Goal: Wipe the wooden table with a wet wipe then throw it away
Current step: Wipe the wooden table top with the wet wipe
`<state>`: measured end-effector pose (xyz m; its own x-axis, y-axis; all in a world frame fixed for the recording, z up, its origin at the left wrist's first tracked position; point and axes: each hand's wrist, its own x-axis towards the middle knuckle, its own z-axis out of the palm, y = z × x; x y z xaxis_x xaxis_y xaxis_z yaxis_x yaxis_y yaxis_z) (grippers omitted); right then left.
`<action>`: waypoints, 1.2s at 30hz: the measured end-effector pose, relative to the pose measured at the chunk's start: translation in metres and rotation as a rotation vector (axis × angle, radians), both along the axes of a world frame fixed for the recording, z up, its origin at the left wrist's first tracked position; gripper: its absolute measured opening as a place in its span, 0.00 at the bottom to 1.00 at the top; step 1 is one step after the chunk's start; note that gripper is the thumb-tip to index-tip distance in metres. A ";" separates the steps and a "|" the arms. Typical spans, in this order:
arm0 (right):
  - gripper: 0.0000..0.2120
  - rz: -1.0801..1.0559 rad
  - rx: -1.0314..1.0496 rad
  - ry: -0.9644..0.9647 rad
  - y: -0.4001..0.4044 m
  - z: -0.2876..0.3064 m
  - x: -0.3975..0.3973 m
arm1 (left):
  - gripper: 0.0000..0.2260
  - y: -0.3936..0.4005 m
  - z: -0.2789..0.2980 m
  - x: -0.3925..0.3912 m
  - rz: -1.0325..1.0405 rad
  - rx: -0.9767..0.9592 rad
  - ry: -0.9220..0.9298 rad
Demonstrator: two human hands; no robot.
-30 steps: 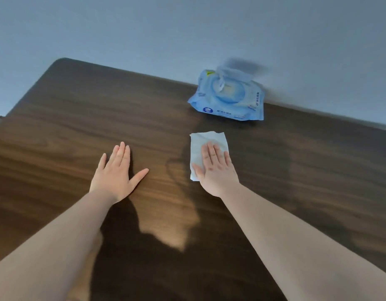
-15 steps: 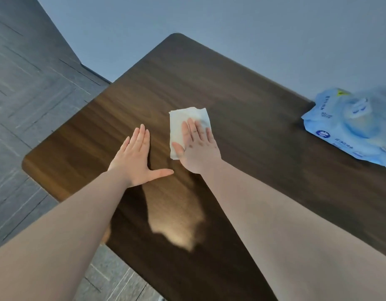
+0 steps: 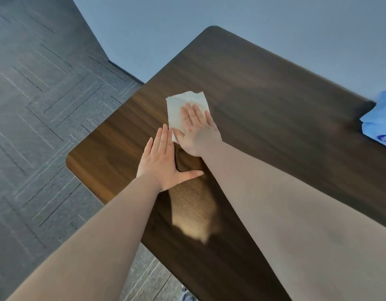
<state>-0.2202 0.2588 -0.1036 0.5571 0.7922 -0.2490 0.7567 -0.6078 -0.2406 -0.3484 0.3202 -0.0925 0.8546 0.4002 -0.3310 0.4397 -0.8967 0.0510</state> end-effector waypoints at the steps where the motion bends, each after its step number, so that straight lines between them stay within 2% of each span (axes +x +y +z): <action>1: 0.32 -0.009 -0.005 0.016 -0.005 0.000 -0.002 | 0.59 0.000 0.000 0.000 0.006 -0.006 0.007; 5: 0.32 -0.098 -0.022 0.030 -0.043 0.000 -0.013 | 0.57 -0.002 0.005 -0.001 -0.033 0.004 0.026; 12: 0.32 -0.355 -0.064 0.051 -0.165 0.002 -0.017 | 0.48 -0.058 0.016 0.007 -0.263 0.004 0.000; 16: 0.32 -0.525 -0.110 0.059 -0.272 0.004 -0.028 | 0.46 -0.129 0.025 0.015 -0.335 -0.055 -0.008; 29: 0.32 -1.090 -0.174 0.058 -0.618 0.010 -0.084 | 0.45 -0.407 0.018 0.044 -0.779 -0.118 -0.004; 32: 0.33 -1.207 -0.189 0.058 -0.676 0.009 -0.093 | 0.46 -0.453 0.010 0.050 -0.826 -0.076 0.020; 36: 0.33 -1.364 -0.184 0.073 -0.729 0.010 -0.106 | 0.45 -0.481 0.002 0.048 -0.775 0.019 0.037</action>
